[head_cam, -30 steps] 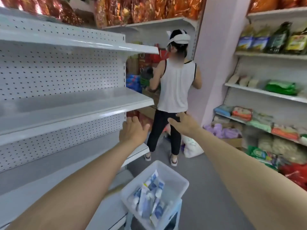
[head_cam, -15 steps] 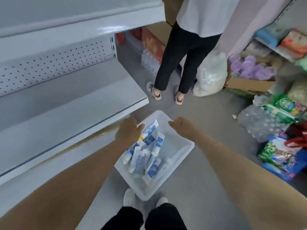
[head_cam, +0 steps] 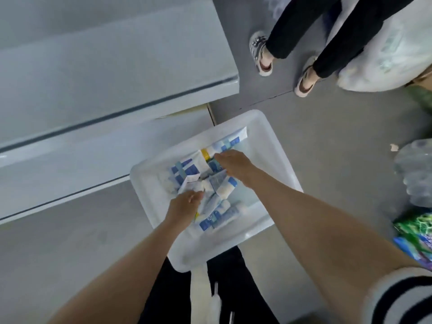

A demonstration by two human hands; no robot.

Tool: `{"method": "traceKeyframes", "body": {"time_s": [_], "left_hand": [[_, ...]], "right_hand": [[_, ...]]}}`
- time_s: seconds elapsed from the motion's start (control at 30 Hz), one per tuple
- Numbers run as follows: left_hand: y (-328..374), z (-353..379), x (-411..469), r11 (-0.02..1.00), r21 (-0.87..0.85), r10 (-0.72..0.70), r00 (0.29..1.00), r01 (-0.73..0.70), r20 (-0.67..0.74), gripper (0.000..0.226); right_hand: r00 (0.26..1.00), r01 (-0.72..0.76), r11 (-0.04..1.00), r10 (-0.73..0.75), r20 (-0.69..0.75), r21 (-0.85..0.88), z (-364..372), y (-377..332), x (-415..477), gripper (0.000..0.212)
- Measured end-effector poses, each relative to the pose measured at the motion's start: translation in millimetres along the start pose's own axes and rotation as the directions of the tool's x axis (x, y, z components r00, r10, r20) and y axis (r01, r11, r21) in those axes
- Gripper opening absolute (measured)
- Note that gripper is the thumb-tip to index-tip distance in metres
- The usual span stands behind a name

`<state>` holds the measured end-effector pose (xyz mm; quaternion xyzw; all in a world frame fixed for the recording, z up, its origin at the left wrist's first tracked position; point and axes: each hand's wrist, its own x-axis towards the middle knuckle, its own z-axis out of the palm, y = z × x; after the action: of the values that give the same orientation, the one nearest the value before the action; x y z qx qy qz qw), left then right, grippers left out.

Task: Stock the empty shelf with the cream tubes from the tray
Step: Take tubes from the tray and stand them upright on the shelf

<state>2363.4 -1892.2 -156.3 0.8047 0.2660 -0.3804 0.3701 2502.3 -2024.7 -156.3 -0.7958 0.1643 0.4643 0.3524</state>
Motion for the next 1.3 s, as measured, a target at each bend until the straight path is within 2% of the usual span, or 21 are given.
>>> {"method": "traceKeyframes", "body": {"time_s": [0.07, 0.17, 0.3, 0.4, 0.53, 0.63, 0.73, 0.8, 0.9, 0.93, 0.97, 1.03, 1.07, 1.17, 1.3], "left_hand": [[-5.9, 15.1, 4.8, 0.997, -0.036, -0.071, 0.997, 0.071, 0.007, 0.045], [-14.7, 36.6, 6.4, 0.972, -0.082, -0.218, 0.975, 0.220, 0.040, 0.039], [-26.5, 50.6, 16.4, 0.934, -0.135, -0.316, 0.942, 0.329, 0.113, 0.047], [-29.2, 55.7, 19.1, 0.904, -0.210, -0.346, 0.926, 0.373, 0.153, 0.055], [-25.9, 59.7, 17.4, 0.824, -0.388, -0.358, 0.910, 0.413, 0.209, 0.056], [-25.2, 62.9, 21.4, 0.774, -0.473, -0.348, 0.907, 0.421, 0.239, 0.058], [-26.7, 63.3, 28.2, 0.737, -0.520, -0.336, 0.901, 0.432, 0.273, 0.067], [-21.0, 62.2, 27.2, 0.735, -0.529, -0.316, 0.905, 0.423, 0.285, 0.063], [-15.6, 69.6, 25.0, 0.736, -0.555, -0.262, 0.919, 0.388, 0.295, 0.049], [-13.5, 70.9, 23.9, 0.737, -0.561, -0.247, 0.923, 0.376, 0.294, 0.047], [-12.2, 71.9, 24.5, 0.734, -0.568, -0.247, 0.926, 0.372, 0.287, 0.047], [-11.6, 72.8, 28.5, 0.716, -0.583, -0.274, 0.923, 0.383, 0.270, 0.046], [-13.5, 74.6, 30.8, 0.706, -0.595, -0.280, 0.923, 0.385, 0.266, 0.042], [-20.6, 80.4, 31.6, 0.662, -0.665, -0.238, 0.938, 0.346, 0.251, 0.034], [-30.7, 87.1, 28.2, 0.698, -0.651, -0.273, 0.952, 0.297, 0.141, 0.042]], "right_hand": [[0.999, -0.024, 0.997, 0.022, 0.032, 0.070, 4.0, 2.8, 18.7, 0.059], [0.991, -0.085, 0.971, 0.060, 0.118, 0.221, 11.5, 8.0, 44.0, 0.047], [0.980, -0.173, 0.900, 0.116, 0.162, 0.400, 17.2, 9.3, 62.6, 0.054], [0.967, -0.241, 0.797, 0.151, 0.204, 0.553, 20.2, 9.6, 73.9, 0.041], [0.946, -0.291, 0.771, 0.145, 0.289, 0.566, 17.2, 8.3, 76.2, 0.039], [0.940, -0.331, 0.669, 0.170, 0.296, 0.665, 12.3, 11.0, 78.6, 0.035], [0.929, -0.348, 0.700, 0.172, 0.326, 0.623, 13.6, 11.1, 80.8, 0.034], [0.920, -0.349, 0.722, 0.142, 0.366, 0.598, 17.2, 11.1, 84.5, 0.035], [0.905, -0.310, 0.791, 0.076, 0.418, 0.527, 24.5, 10.5, 84.0, 0.062], [0.905, -0.296, 0.807, 0.067, 0.419, 0.511, 26.9, 11.5, 84.0, 0.060], [0.910, -0.279, 0.817, 0.056, 0.411, 0.505, 29.2, 13.5, 84.5, 0.049], [0.910, -0.282, 0.797, 0.045, 0.413, 0.534, 32.7, 15.2, 82.1, 0.028], [0.911, -0.282, 0.787, 0.041, 0.410, 0.549, 33.3, 16.1, 81.1, 0.026], [0.914, -0.275, 0.800, 0.046, 0.402, 0.533, 34.7, 19.4, 80.2, 0.027], [0.921, -0.241, 0.828, 0.032, 0.387, 0.505, 36.3, 22.6, 76.6, 0.044]]}}
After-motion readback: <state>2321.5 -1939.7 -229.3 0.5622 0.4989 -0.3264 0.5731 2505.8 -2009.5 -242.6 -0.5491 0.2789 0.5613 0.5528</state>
